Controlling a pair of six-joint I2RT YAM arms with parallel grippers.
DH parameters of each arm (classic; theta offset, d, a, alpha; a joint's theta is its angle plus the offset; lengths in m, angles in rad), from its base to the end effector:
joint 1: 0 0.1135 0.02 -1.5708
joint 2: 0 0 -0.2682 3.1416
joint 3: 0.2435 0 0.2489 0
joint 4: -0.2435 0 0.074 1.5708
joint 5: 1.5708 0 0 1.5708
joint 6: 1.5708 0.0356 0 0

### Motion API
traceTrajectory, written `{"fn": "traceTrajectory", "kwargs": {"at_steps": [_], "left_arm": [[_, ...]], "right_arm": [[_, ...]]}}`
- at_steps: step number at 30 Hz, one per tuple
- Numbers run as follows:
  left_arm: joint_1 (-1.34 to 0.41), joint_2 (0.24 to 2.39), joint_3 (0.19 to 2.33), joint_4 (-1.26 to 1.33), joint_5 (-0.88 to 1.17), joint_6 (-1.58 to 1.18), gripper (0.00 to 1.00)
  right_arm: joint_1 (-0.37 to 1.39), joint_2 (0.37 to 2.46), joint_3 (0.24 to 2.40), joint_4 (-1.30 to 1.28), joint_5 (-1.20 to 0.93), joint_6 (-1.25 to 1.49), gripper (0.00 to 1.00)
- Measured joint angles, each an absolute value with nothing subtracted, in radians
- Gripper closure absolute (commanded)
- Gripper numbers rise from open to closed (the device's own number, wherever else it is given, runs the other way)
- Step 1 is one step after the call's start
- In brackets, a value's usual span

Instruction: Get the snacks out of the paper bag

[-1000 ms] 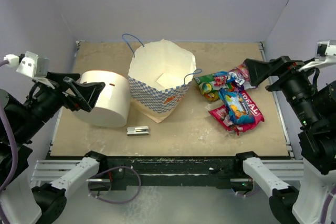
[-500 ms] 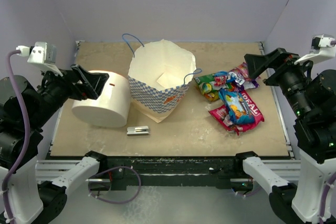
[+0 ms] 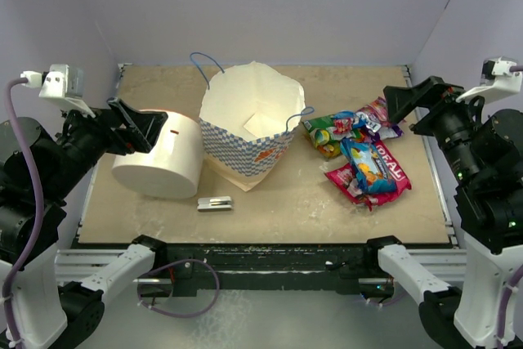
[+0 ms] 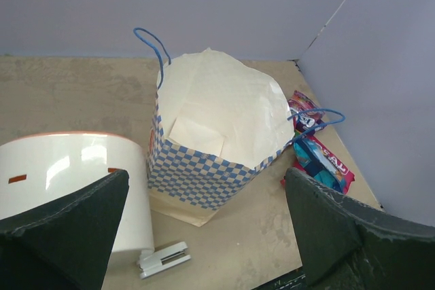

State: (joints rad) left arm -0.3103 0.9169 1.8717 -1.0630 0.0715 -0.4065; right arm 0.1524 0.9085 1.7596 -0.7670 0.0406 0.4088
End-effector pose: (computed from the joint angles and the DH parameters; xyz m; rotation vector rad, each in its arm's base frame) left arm 0.0528 -0.0196 0.5464 -0.0274 1.7140 -0.5966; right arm 0.0777 0.0105 0.5554 0.2248 1.4842 0.4228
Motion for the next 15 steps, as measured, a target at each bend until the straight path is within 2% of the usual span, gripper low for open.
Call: {"fn": "traceTrajectory", "kwargs": {"at_steps": [15], "left_arm": [[-0.31, 0.916, 1.872, -1.064, 0.043, -0.428, 0.01]], "right_arm": [[0.152, 0.877, 1.686, -0.737, 0.065, 0.41, 0.01]]}}
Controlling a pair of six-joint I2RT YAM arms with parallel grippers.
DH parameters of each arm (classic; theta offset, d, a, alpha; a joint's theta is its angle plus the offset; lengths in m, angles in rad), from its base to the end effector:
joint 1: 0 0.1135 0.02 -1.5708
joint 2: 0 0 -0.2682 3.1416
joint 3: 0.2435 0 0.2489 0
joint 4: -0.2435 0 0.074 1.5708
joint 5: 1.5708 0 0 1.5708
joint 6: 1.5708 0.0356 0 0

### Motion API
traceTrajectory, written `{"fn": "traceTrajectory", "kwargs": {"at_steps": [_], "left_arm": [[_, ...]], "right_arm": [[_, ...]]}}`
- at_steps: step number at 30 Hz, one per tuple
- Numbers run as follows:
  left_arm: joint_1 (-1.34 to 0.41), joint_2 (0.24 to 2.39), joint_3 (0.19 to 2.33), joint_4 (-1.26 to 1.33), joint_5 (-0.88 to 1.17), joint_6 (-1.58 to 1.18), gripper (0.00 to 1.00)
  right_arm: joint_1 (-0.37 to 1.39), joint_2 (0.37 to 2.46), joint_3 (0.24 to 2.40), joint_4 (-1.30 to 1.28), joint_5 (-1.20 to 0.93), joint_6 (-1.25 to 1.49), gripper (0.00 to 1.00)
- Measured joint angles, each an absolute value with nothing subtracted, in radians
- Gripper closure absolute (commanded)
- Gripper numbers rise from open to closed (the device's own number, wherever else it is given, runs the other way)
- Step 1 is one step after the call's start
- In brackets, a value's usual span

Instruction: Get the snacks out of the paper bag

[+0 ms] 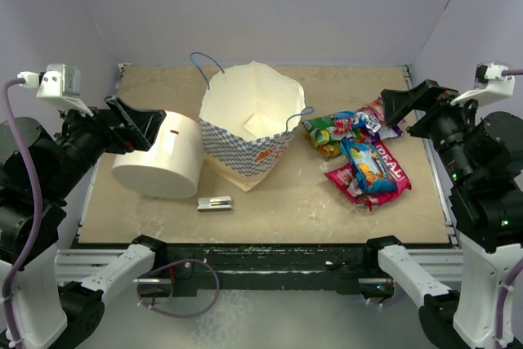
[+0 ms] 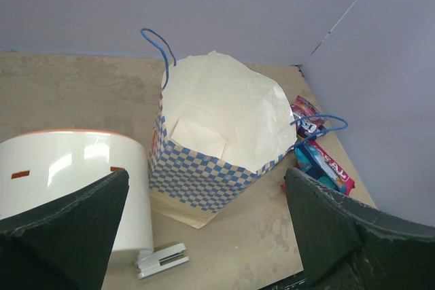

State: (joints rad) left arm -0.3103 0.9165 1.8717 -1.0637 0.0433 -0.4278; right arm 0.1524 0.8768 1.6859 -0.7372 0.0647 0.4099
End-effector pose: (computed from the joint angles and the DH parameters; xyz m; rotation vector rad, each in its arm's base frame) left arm 0.0530 -0.0186 0.5463 -0.0674 1.7125 -0.5890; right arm 0.0804 0.0100 0.5438 0.2462 1.4921 0.4036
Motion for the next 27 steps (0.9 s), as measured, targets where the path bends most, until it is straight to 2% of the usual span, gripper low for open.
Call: {"fn": "traceTrajectory", "kwargs": {"at_steps": [27], "left_arm": [[-0.31, 0.917, 1.853, -1.062, 0.039, -0.428, 0.01]], "right_arm": [[0.152, 0.877, 1.665, -0.698, -0.014, 0.409, 0.01]]}}
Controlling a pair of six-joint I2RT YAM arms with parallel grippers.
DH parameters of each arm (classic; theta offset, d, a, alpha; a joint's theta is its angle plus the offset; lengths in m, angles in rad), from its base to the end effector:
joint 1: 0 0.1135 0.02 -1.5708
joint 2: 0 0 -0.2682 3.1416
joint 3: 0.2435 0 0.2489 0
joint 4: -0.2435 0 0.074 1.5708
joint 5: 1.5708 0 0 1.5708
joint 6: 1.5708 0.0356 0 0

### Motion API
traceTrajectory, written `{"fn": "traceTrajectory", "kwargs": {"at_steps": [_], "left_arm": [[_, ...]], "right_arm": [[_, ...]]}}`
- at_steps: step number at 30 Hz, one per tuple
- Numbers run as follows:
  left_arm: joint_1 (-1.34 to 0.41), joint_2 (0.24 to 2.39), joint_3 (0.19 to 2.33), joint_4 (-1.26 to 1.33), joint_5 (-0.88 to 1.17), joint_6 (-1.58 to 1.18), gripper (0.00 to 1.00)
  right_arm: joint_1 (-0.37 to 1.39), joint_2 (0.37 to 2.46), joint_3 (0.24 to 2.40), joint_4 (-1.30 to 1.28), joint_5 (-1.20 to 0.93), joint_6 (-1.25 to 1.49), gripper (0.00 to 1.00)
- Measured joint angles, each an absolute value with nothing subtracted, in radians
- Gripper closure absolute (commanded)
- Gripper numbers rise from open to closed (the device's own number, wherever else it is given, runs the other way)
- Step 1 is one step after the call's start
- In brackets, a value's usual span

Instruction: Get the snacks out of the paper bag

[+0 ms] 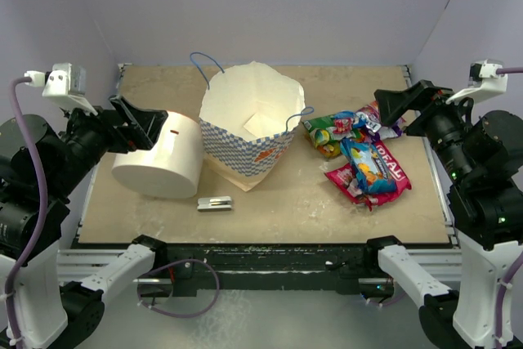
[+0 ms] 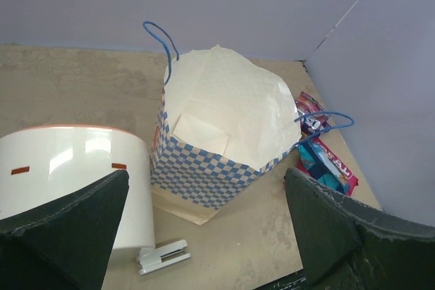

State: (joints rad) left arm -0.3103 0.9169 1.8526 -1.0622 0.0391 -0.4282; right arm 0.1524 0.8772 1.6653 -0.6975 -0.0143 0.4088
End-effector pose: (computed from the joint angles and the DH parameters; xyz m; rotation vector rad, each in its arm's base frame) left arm 0.0572 -0.0198 0.5426 -0.0722 1.7302 -0.5820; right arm 0.0844 0.0135 0.5432 0.1798 1.4866 0.4643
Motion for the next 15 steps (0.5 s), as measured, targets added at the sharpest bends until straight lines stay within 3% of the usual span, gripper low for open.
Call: {"fn": "traceTrajectory", "kwargs": {"at_steps": [15], "left_arm": [[-0.311, 0.918, 1.834, -1.055, 0.039, -0.428, 0.01]], "right_arm": [[0.152, 0.884, 1.662, -0.695, -0.017, 0.407, 0.01]]}}
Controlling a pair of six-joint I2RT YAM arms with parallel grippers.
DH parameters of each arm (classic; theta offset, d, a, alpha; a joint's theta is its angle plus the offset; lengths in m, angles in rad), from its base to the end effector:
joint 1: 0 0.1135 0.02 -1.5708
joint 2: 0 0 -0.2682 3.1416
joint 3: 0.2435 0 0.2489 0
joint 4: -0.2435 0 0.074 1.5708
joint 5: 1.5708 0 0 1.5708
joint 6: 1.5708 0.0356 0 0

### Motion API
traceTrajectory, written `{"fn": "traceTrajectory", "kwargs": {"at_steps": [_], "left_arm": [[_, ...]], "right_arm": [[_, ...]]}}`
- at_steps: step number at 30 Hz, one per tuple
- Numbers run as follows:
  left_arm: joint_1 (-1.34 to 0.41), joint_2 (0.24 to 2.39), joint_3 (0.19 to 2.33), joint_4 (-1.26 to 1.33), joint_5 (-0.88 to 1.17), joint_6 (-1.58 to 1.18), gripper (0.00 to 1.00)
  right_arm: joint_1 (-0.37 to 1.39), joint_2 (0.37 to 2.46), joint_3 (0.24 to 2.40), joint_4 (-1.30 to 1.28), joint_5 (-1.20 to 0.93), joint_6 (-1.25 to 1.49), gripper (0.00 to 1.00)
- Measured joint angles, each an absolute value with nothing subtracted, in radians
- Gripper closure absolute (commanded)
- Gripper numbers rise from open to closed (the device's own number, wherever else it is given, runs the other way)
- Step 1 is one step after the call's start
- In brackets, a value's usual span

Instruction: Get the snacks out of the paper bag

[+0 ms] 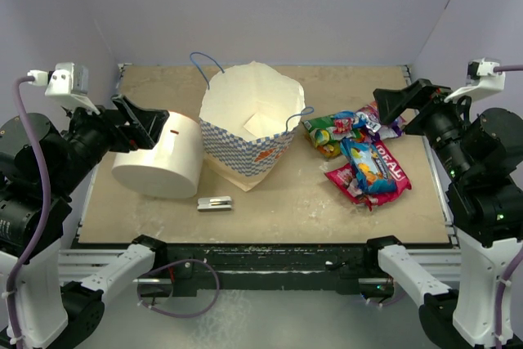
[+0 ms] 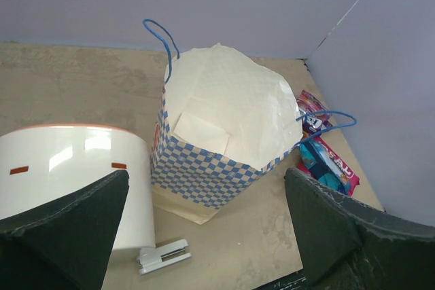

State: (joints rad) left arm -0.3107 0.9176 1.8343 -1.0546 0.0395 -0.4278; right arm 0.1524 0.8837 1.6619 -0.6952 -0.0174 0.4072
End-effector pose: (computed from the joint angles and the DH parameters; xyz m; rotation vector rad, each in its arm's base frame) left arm 0.0614 -0.0212 0.5396 -0.0720 1.7417 -0.5799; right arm 0.0879 0.0141 0.5422 0.1771 1.4947 0.4643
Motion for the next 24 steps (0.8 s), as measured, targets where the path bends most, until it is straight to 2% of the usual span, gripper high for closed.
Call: {"fn": "traceTrajectory", "kwargs": {"at_steps": [24], "left_arm": [[-0.311, 0.921, 1.832, -1.037, 0.039, -0.427, 0.01]], "right_arm": [[0.152, 0.886, 1.649, -0.675, -0.017, 0.4, 0.0]]}}
